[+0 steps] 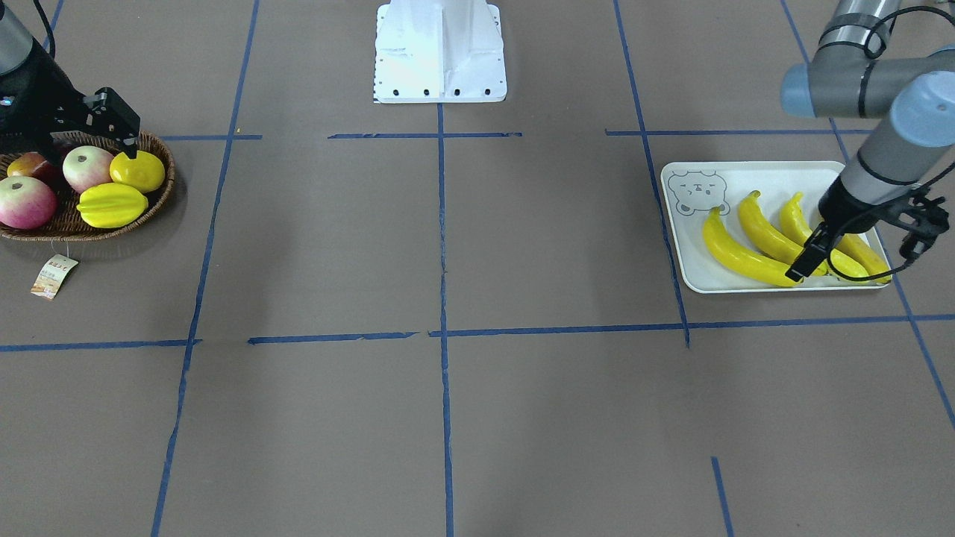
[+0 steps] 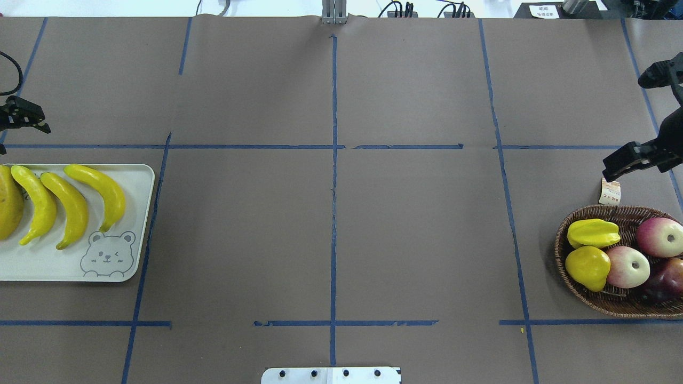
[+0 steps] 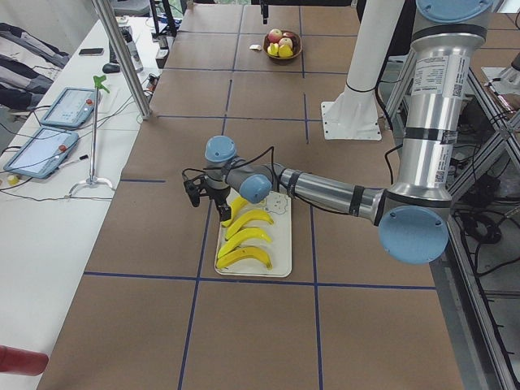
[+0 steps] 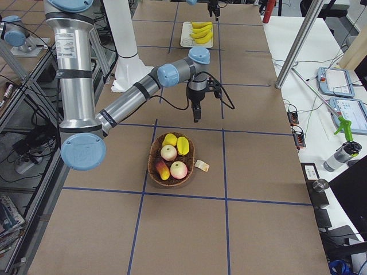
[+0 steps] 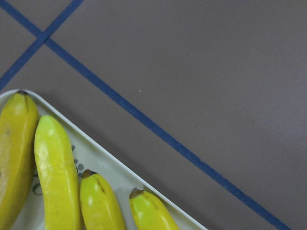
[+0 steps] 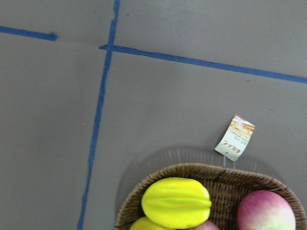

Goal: Transfer all bananas from basket to plate

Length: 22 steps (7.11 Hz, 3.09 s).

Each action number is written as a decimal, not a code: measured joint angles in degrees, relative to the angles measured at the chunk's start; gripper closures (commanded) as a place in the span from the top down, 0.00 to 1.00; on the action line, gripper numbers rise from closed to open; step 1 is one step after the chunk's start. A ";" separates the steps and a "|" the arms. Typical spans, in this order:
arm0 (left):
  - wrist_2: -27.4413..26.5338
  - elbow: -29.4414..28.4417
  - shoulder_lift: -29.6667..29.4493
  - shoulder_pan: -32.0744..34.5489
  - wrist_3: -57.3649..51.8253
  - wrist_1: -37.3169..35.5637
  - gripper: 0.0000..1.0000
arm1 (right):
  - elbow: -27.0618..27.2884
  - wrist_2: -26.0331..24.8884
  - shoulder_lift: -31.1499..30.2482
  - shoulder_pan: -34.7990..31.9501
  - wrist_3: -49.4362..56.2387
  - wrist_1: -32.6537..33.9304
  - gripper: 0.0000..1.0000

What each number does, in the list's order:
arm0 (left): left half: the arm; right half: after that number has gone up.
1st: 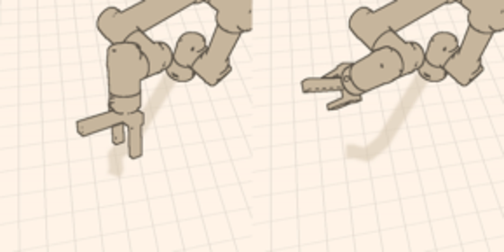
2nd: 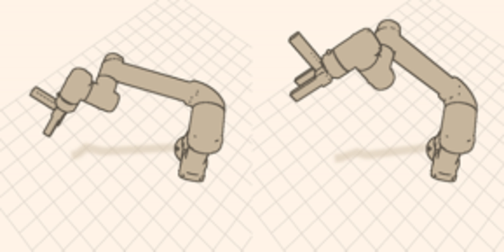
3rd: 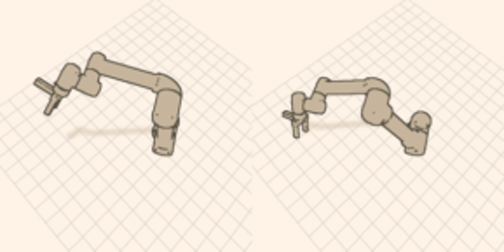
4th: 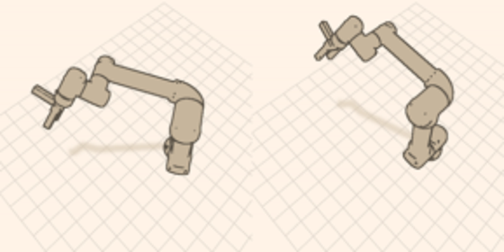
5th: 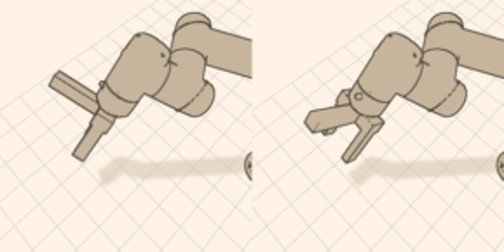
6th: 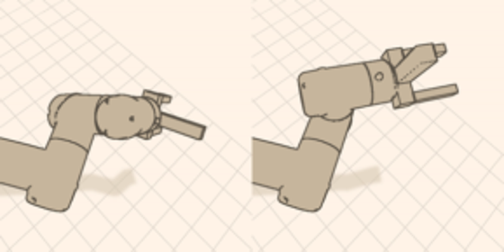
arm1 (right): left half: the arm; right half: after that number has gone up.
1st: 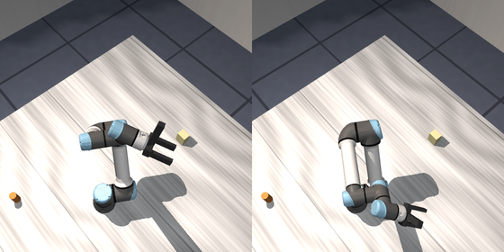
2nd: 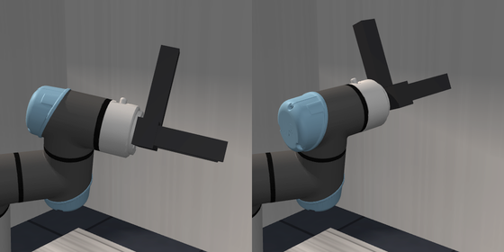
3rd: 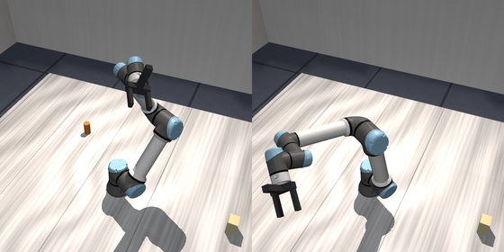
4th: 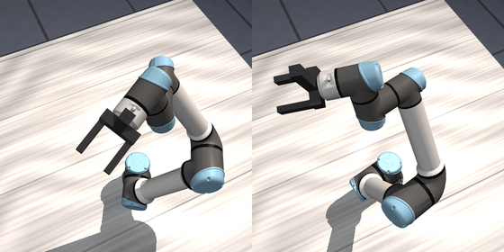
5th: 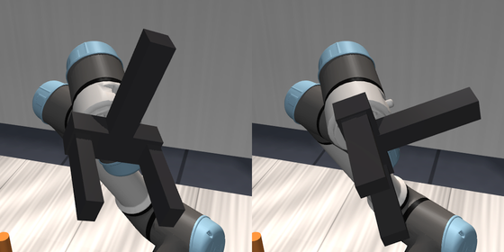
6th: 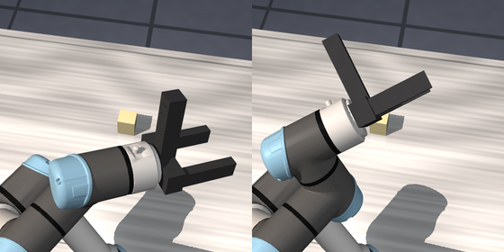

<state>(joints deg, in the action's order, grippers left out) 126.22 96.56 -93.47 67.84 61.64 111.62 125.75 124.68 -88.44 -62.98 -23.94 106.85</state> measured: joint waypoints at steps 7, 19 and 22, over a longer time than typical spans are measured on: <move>3.21 5.65 6.75 18.72 -67.39 -28.09 1.00 | -12.86 8.73 -8.78 -26.06 45.79 4.75 1.00; 3.64 7.79 13.69 22.44 -68.54 -25.41 1.00 | -18.78 2.13 -15.42 -29.47 36.13 -4.38 0.99; 4.77 8.08 13.75 22.39 -68.36 -24.70 1.00 | -18.64 6.90 -15.62 -28.31 32.86 -5.82 0.99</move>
<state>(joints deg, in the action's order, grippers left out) 130.99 104.63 -79.72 90.23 -6.72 86.92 107.12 131.59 -104.05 -91.29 8.92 101.02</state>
